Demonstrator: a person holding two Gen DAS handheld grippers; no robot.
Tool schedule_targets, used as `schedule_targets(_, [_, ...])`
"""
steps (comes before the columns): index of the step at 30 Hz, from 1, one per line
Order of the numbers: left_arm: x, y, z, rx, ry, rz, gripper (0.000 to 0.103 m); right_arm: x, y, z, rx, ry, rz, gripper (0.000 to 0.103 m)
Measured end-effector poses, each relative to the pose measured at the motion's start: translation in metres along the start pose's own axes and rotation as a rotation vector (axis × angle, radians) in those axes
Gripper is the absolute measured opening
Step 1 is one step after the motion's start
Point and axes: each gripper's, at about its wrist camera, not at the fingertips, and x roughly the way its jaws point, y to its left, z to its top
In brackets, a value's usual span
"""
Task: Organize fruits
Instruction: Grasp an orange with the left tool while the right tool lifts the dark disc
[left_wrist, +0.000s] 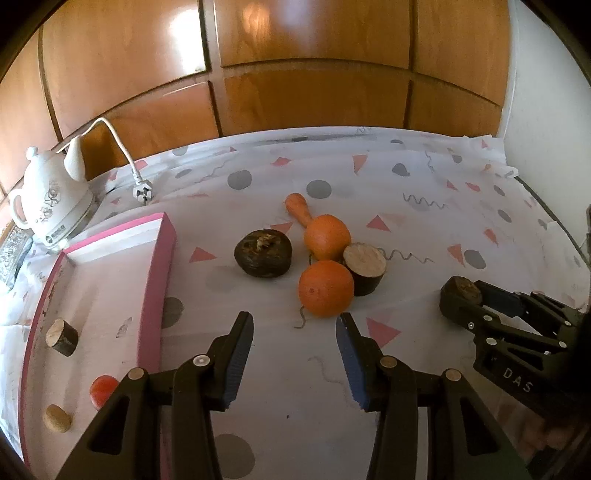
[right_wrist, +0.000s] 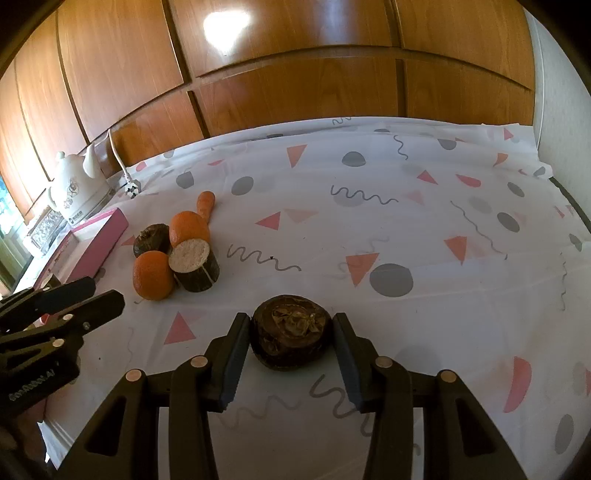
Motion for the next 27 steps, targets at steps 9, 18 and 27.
schedule_targets(9, [0.016, -0.007, 0.001, 0.018, 0.017, -0.010, 0.052, 0.001, -0.001, 0.000, 0.006, 0.001, 0.008, 0.046])
schedule_targets(18, [0.037, -0.009, 0.002, -0.002, 0.034, -0.072, 0.033, 0.001, -0.001, 0.000, 0.005, 0.001, 0.007, 0.046])
schedule_targets(27, [0.021, 0.008, -0.011, -0.072, 0.019, -0.185, 0.030, 0.002, 0.000, -0.001, 0.000, 0.000, 0.002, 0.046])
